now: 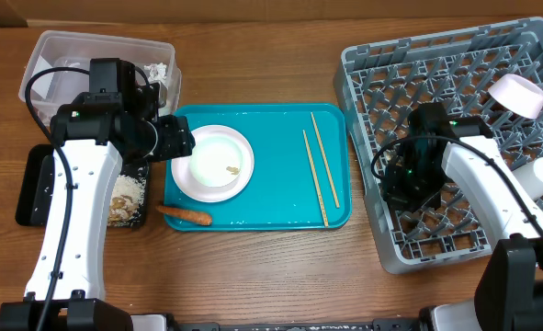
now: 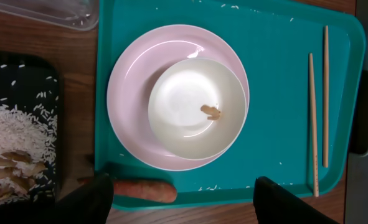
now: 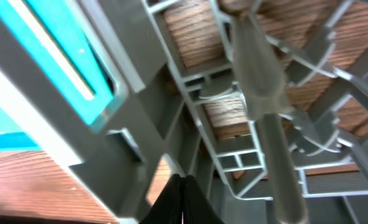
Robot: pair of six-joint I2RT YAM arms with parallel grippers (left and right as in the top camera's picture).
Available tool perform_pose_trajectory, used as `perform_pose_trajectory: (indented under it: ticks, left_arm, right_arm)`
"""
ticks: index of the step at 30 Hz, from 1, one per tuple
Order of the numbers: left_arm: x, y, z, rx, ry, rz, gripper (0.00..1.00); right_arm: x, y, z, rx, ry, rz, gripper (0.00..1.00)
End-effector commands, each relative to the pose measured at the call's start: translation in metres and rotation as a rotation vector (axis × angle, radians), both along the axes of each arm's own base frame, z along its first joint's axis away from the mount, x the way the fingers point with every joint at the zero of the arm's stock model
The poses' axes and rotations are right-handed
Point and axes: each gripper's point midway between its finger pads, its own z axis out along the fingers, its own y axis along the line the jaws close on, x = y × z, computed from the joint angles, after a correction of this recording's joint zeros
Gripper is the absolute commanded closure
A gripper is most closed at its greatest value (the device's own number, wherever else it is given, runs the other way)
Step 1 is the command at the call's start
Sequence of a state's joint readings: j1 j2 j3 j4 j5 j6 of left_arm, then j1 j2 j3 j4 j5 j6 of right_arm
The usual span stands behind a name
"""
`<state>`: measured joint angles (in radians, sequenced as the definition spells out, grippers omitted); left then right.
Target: Sort waste into correct bins and load items into the dishwasher
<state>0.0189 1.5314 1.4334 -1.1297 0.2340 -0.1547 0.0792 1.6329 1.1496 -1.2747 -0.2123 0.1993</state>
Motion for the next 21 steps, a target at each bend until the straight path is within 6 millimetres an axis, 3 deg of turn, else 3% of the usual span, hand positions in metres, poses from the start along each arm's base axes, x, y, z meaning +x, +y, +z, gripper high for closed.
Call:
perform_pose_trajectory:
  ticks: [1, 9, 12, 16, 21]
  left_arm:
    - [0.001, -0.002, 0.005, 0.003, -0.015, -0.001, 0.26]
    - [0.001, -0.002, 0.005, 0.003, -0.014, -0.001, 0.26]
    - [0.001, -0.002, 0.005, 0.003, -0.014, -0.001, 0.26]
    - [0.001, -0.002, 0.005, 0.003, -0.014, -0.001, 0.26]
    - [0.000, -0.002, 0.005, 0.003, -0.011, -0.001, 0.26]
  right_arm:
    - [0.001, 0.018, 0.004, 0.109, -0.007, 0.012, 0.96]
    - [0.009, 0.047, 0.016, 0.301, -0.062, 0.064, 0.96]
    - [0.012, 0.045, 0.014, 0.288, -0.073, 0.067, 0.95]
    - [0.011, 0.031, 0.008, 0.204, -0.066, 0.064, 0.86]
    - [0.009, 0.017, 0.003, 0.107, -0.044, 0.016, 0.85]
